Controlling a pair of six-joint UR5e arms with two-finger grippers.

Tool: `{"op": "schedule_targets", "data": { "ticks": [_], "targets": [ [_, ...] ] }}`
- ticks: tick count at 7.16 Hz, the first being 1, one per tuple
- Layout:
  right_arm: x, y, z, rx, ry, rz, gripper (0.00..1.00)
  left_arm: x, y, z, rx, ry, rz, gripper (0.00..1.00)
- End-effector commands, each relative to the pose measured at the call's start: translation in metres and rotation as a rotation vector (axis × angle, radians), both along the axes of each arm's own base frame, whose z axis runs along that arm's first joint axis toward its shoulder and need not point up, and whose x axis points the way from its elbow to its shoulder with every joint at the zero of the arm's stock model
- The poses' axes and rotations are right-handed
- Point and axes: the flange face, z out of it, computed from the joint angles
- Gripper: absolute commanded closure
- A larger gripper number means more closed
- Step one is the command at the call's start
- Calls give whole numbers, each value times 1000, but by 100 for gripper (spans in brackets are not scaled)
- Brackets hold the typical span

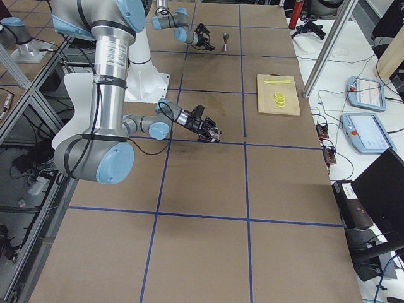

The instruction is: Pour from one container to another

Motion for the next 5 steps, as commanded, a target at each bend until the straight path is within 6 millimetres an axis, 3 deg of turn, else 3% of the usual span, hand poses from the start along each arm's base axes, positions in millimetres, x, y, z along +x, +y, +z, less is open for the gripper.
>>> {"op": "schedule_targets", "data": {
  "ticks": [1,5],
  "targets": [
    [-16,14,20,-2,-9,-3,100,-19,0,-30,14,14,63,0],
    [-35,31,45,17,33,-24,100,-79,-25,-87,3,-10,241,0]
  ]
}}
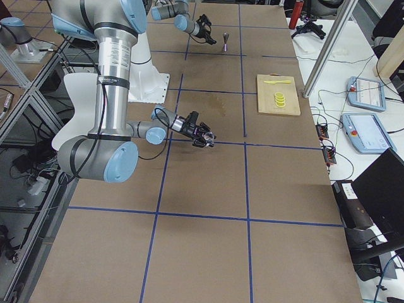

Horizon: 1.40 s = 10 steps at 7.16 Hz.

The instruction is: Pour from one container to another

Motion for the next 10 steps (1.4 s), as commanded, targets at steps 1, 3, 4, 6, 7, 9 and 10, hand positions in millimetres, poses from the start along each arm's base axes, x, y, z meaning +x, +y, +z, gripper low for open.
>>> {"op": "schedule_targets", "data": {
  "ticks": [1,3,4,6,7,9,10],
  "targets": [
    [-8,8,18,11,39,-13,100,-28,-14,-23,-3,-21,90,0],
    [-13,12,20,13,43,-22,96,-37,-25,-33,12,-33,105,0],
    [-13,14,22,13,46,-25,70,-52,-29,-46,16,-23,129,0],
    [-15,14,21,19,44,-22,0,-69,-38,-54,14,-20,139,0],
    [-14,14,16,21,34,-23,0,-78,-42,-59,22,-24,144,0],
    [-14,17,3,3,16,-49,0,-87,-48,-63,31,-29,142,0],
    [-14,20,4,-11,18,-67,0,-87,-49,-69,37,-21,152,0]
  ]
}}
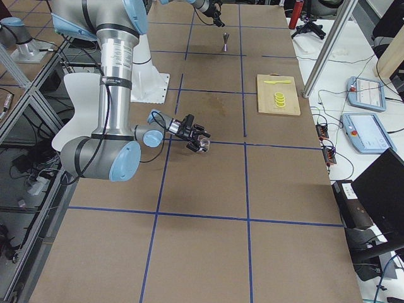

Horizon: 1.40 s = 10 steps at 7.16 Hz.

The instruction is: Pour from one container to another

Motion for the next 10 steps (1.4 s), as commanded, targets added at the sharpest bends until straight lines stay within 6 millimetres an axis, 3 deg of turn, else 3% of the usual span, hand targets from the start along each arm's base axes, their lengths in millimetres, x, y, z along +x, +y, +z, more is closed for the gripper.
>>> {"op": "schedule_targets", "data": {
  "ticks": [1,3,4,6,9,10],
  "targets": [
    [1,8,-10,-47,-15,-55,0,-2,-3,-11,-1,12,28,0],
    [18,21,-8,-103,5,-127,0,-4,-6,-15,3,17,27,0],
    [37,26,-10,-131,7,-151,0,-3,-6,-16,5,19,27,0],
    [57,39,-29,-238,-2,-272,0,-5,-6,-21,14,13,51,0],
    [87,58,-71,-419,-48,-497,0,-33,-20,-23,1,-61,178,0],
    [102,47,-88,-473,-75,-538,0,-49,-32,-28,-4,-85,236,0]
  ]
}}
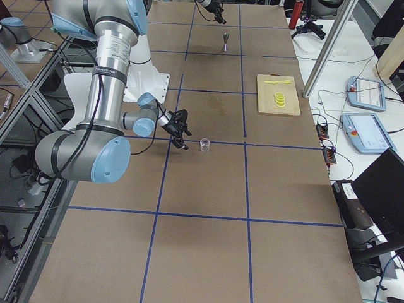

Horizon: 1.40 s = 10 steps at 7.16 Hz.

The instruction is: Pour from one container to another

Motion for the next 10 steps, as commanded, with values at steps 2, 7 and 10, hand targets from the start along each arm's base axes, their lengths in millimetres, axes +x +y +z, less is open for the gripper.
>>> {"op": "schedule_targets", "data": {
  "ticks": [2,7,10],
  "targets": [
    [66,-50,-43,-141,-69,-188,0,-27,-24,-6,51,-52,205,0],
    [211,-149,-32,-128,-142,-432,0,-149,-152,63,135,-159,549,0],
    [269,-187,11,-57,-40,-554,0,-255,-203,210,91,-103,705,0]
  ]
}}
